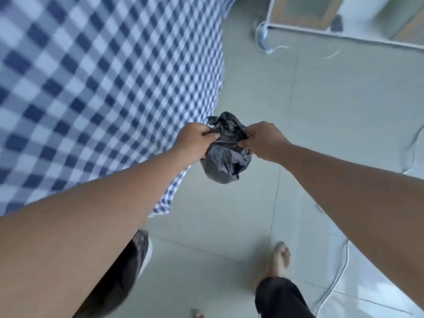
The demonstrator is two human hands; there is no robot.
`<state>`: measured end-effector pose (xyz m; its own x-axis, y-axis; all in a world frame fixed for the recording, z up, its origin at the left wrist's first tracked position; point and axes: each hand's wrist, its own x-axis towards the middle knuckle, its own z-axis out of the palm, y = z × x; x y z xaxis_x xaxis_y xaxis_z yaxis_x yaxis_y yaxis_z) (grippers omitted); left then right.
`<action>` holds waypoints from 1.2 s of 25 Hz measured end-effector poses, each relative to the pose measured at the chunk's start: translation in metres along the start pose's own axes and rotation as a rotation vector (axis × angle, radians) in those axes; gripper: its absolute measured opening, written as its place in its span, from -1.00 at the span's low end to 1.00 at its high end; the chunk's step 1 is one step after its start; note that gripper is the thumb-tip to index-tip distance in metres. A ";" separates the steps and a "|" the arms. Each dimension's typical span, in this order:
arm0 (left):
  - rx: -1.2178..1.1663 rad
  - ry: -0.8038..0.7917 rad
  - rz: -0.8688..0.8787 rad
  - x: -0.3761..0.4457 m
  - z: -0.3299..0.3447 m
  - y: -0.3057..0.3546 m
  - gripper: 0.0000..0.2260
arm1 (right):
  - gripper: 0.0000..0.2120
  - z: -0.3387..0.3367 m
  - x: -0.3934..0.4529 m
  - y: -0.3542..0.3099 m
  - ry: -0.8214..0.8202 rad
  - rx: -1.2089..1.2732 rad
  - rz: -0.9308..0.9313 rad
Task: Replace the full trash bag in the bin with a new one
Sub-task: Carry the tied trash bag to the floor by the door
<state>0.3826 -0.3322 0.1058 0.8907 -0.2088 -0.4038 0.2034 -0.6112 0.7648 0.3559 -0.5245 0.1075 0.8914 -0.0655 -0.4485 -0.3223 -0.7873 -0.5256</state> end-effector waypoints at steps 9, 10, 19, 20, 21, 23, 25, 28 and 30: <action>0.197 -0.105 0.210 0.070 0.123 0.206 -0.73 | -0.84 -0.187 -0.022 0.143 0.276 0.205 0.189; 0.209 -0.125 0.233 0.080 0.146 0.229 -0.73 | -0.86 -0.207 -0.026 0.167 0.284 0.222 0.213; 0.235 -0.369 0.321 0.119 0.374 0.346 -0.87 | -0.88 -0.286 -0.069 0.390 0.418 0.321 0.505; 0.242 -0.401 0.318 0.122 0.398 0.351 -0.88 | -0.88 -0.287 -0.073 0.411 0.421 0.325 0.542; 0.251 -0.435 0.317 0.126 0.423 0.356 -0.89 | -0.87 -0.289 -0.077 0.432 0.419 0.327 0.577; 0.255 -0.510 0.313 0.133 0.468 0.374 -0.91 | -0.86 -0.296 -0.087 0.472 0.417 0.341 0.642; 0.245 -0.583 0.319 0.135 0.511 0.401 -0.93 | -0.86 -0.309 -0.100 0.507 0.441 0.384 0.708; 0.258 -0.652 0.326 0.133 0.568 0.439 -0.93 | -0.83 -0.331 -0.122 0.551 0.476 0.465 0.802; 0.323 -0.741 0.362 0.124 0.617 0.465 -0.93 | -0.86 -0.344 -0.152 0.581 0.520 0.510 0.880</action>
<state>0.3371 -1.1137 0.1013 0.3632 -0.8037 -0.4713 -0.2651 -0.5740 0.7747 0.1427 -1.1828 0.1184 0.2782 -0.8106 -0.5154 -0.8864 -0.0099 -0.4629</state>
